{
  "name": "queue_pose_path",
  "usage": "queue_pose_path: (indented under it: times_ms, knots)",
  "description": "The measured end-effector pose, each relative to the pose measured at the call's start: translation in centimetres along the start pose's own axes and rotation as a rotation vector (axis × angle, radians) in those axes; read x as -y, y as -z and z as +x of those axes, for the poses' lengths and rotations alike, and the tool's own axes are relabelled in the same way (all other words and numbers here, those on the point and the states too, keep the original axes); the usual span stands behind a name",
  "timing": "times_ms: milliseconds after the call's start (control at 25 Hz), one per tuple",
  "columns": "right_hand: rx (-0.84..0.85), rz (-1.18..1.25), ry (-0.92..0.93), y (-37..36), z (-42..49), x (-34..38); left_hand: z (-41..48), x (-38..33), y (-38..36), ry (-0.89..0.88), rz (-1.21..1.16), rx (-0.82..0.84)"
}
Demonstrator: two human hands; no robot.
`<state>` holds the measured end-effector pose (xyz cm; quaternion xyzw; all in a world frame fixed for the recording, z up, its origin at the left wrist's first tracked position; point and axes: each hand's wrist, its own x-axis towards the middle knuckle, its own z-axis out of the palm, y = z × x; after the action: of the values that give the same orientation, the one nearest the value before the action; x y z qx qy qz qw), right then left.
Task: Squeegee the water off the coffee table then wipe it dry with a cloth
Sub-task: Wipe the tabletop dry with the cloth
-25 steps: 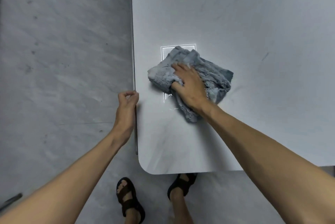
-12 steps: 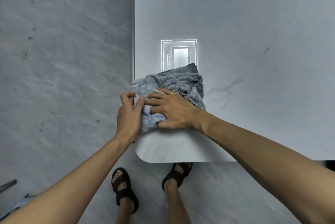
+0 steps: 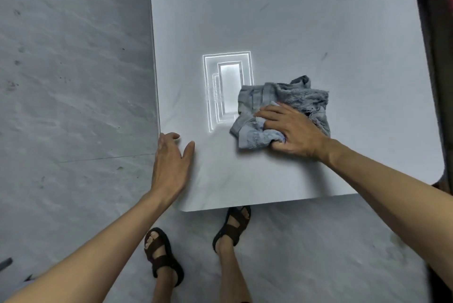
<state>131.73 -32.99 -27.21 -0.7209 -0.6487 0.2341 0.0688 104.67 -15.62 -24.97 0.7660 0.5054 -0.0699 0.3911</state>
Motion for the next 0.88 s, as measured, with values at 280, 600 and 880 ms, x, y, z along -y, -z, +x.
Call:
queue_pose_path:
  times_ms: [280, 600, 880]
  knots:
    - [-0.506, 0.074, -0.691, -1.4, -9.4, -3.6, -0.2, 0.0, -0.2, -0.007, 0.062, -0.035]
    - [-1.056, 0.328, -1.573, -1.3, -3.8, 0.1, -0.4, 1.2, 1.7, 0.170, -0.465, -0.081]
    - [-0.831, 0.342, -1.126, -3.5, 7.4, 9.1, 0.5, 3.7, 3.7, 0.274, -0.747, -0.071]
